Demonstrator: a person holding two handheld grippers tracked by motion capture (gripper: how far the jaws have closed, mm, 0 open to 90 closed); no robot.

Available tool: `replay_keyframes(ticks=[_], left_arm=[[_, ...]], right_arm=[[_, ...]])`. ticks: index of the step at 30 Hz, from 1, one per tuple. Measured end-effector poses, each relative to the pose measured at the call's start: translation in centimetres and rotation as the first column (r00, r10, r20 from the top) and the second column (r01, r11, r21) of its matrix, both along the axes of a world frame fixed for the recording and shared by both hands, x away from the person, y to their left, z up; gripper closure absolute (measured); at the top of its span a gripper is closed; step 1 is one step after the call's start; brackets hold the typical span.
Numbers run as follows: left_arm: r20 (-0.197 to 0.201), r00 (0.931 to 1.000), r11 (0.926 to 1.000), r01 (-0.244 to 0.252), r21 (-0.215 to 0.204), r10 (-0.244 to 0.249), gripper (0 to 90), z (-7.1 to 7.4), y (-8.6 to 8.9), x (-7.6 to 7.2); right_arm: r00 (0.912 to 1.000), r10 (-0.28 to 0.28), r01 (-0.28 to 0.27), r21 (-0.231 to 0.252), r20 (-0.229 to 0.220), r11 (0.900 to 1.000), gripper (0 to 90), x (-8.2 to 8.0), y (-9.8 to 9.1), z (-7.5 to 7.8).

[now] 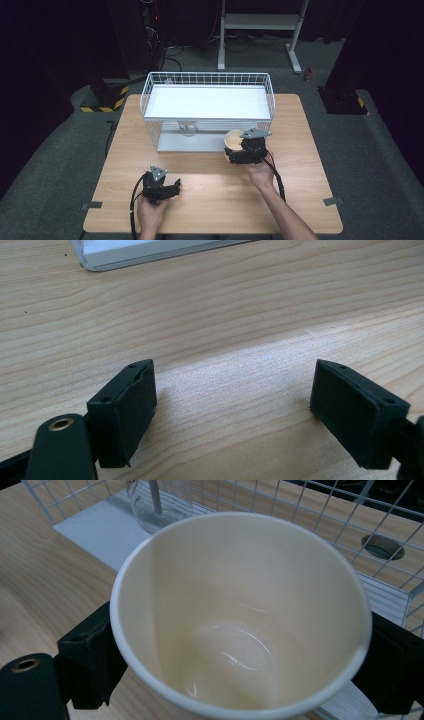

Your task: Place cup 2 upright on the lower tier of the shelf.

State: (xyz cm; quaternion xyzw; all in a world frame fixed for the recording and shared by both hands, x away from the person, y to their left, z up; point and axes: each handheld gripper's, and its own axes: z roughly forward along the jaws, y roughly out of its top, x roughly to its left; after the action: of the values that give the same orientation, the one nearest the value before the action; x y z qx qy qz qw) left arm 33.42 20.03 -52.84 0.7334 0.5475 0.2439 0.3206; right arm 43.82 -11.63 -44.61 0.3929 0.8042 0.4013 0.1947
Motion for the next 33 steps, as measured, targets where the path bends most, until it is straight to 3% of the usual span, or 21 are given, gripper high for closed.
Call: replay_keyframes(ticks=[28, 33], left_arm=[[0.001, 1.0000, 1.0000, 0.000, 0.000, 0.000, 18.9, 0.0, 0.0, 0.0], [0.000, 1.0000, 1.0000, 0.000, 0.001, 0.000, 18.9, 0.0, 0.0, 0.0]], right_arm=[[0.9969, -0.075, 0.074, -0.015, -0.027, 0.9971, 9.1, 3.4, 1.0, -1.8], [0.9965, -0.083, 0.083, -0.023, -0.002, 0.9963, 9.2, 3.4, 1.1, -2.0]])
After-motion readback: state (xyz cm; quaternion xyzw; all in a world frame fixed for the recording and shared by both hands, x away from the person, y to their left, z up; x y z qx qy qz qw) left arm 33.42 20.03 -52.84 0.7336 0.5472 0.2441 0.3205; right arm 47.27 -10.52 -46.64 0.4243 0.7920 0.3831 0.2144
